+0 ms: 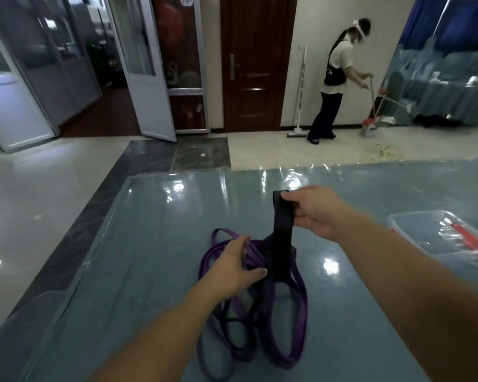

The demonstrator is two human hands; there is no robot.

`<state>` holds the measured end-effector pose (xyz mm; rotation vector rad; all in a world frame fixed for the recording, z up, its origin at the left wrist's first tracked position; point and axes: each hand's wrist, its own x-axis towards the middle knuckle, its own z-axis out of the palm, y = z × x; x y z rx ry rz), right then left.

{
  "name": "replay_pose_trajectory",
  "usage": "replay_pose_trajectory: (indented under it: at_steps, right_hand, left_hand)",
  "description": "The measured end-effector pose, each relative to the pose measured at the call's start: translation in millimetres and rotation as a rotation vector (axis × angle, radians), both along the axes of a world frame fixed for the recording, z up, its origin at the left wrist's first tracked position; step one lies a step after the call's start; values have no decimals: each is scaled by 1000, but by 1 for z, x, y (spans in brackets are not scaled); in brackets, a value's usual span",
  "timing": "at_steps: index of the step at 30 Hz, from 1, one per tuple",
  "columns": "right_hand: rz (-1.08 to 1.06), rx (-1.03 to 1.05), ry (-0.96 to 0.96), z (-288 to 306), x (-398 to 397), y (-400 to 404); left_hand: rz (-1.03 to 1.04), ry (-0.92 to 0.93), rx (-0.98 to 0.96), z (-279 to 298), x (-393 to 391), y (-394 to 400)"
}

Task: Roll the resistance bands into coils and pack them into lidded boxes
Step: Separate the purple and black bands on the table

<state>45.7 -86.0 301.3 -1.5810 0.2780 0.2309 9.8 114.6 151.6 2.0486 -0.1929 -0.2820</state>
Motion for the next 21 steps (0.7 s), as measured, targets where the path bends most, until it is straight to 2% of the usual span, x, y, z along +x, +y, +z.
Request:
replay_pose_trajectory:
  at_steps: [4, 11, 17, 21]
  right_hand:
    - [39, 47, -60, 43, 3, -3]
    - [168, 116, -119, 106, 6, -13]
    - [108, 268, -121, 113, 19, -41]
    - [108, 318, -94, 109, 19, -52]
  left_hand:
    - [-82, -50, -128, 59, 17, -23]
    - [14, -209, -151, 120, 46, -54]
    - [233, -248, -232, 137, 45, -75]
    - [181, -179, -164, 151, 46, -83]
